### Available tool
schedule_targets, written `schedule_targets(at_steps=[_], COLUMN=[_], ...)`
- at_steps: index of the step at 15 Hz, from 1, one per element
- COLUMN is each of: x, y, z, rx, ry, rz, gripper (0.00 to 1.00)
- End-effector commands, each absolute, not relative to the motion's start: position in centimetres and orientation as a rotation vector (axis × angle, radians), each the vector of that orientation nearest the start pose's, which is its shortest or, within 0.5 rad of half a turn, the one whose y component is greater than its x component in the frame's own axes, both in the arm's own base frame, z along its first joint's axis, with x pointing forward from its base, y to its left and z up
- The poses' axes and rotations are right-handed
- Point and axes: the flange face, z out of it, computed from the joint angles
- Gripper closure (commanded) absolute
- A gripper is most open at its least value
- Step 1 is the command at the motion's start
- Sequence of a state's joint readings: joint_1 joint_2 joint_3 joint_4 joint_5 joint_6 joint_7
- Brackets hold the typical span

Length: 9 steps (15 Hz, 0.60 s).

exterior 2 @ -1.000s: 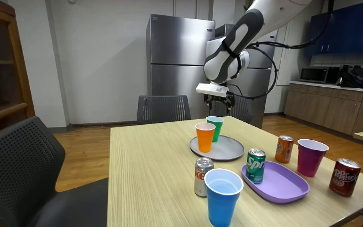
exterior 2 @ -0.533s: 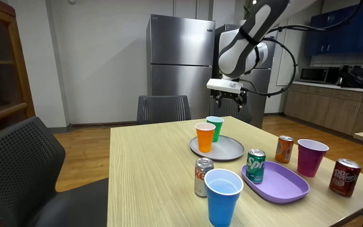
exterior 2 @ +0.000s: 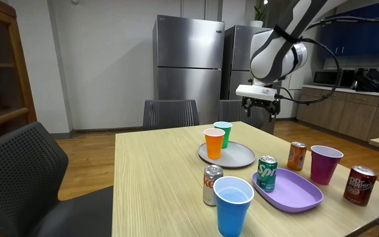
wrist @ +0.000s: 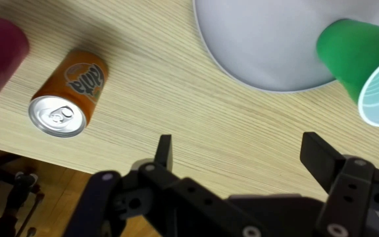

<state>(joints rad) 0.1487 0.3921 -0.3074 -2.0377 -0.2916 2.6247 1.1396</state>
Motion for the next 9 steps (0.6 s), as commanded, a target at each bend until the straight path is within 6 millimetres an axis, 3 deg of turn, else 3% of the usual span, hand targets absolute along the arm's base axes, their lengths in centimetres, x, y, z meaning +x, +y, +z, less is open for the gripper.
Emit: schedule_targets(at_steps=[1, 9], x=[58.0, 54.2], y=[-10.5, -15.4], z=[27.9, 26.9], rx=[-2.808, -2.791], ry=[1.626, 1.713], rz=[-0.489, -0.398], gripper=[0.00, 0.00])
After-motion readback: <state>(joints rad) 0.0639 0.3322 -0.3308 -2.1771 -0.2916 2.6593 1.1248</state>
